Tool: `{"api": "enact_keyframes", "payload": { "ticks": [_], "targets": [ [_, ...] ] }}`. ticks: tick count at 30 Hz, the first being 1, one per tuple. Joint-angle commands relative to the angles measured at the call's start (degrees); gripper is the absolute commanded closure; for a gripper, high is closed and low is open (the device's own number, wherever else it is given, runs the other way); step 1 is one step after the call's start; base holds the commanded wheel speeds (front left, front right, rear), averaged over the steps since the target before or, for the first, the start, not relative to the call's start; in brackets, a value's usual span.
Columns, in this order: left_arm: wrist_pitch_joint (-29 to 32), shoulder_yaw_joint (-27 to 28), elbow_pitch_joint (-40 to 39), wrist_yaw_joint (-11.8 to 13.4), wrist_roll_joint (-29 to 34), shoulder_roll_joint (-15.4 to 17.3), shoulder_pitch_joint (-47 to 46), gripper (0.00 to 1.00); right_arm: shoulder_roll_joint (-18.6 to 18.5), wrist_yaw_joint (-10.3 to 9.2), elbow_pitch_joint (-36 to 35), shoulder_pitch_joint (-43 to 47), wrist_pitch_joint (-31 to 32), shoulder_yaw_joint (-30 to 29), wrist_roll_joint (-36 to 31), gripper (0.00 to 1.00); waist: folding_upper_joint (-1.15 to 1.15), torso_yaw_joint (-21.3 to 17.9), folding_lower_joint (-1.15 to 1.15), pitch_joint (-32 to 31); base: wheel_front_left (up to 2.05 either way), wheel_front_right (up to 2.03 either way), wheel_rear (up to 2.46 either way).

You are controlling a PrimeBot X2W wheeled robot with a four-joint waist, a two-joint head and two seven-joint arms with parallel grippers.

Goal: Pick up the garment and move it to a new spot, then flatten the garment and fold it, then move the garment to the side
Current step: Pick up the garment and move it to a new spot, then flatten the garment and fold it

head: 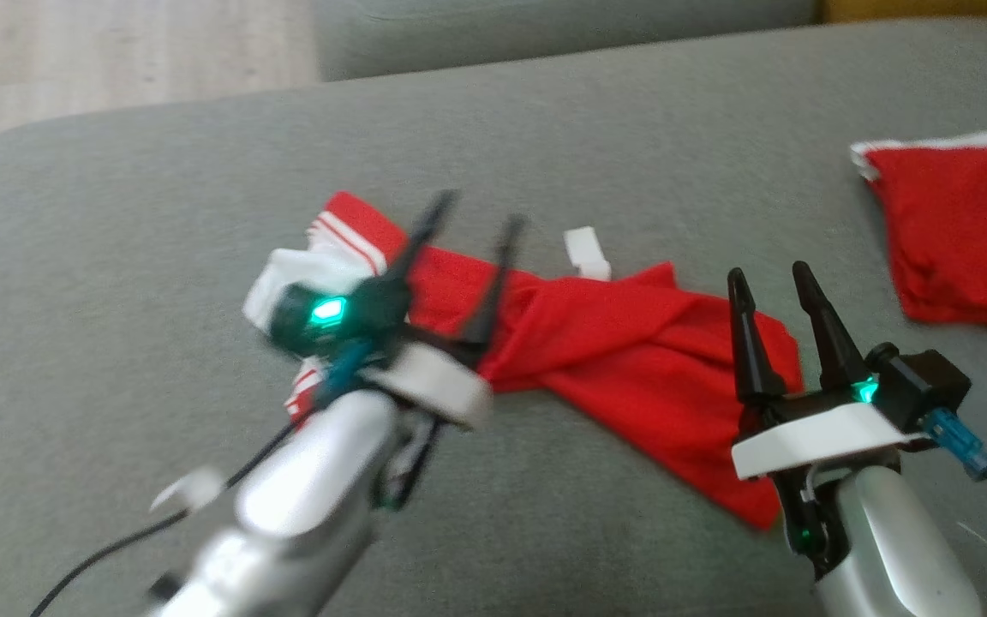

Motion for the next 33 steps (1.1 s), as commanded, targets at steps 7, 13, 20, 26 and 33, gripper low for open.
{"api": "enact_keyframes", "payload": {
  "ticks": [7, 13, 20, 26, 33],
  "targets": [
    [-0.5, 13.4, -9.9, 2.1, 5.6, 6.7, 13.7, 0.00, -0.1, -0.04, -1.2, 1.7, -0.6, 0.6, -1.3, 0.00, 0.00, 5.9, 0.00, -3.2, 0.00, 0.00, 0.00],
    [-0.5, 20.8, -14.1, 1.0, 7.6, 6.7, 23.4, 0.00, -0.1, -0.04, -1.3, 2.9, -0.6, 0.8, -1.5, 0.00, 0.00, 6.6, 0.00, -3.0, 0.00, 0.00, 0.00],
    [-0.5, 22.8, -11.9, -3.1, 10.6, 6.0, 22.3, 0.00, -0.1, -0.04, -2.3, 2.1, -0.6, 0.9, -1.4, 0.00, 0.00, 5.4, 0.00, -0.2, 0.00, 0.00, 0.00],
    [2.3, 23.4, -1.9, -3.9, 10.3, 6.0, 15.9, 0.00, -0.1, -0.04, -2.7, 1.1, -0.6, 1.6, -1.4, 0.00, 0.00, 3.5, 0.00, 3.2, 0.00, 0.00, 0.00],
    [5.6, 25.4, 9.1, -4.3, 9.2, 7.2, 7.2, 0.00, -0.1, -0.04, -3.1, -0.1, -0.6, 1.7, -1.6, 0.00, 0.00, 1.4, 0.00, 6.6, 0.00, 0.00, 0.00]
  ]
}}
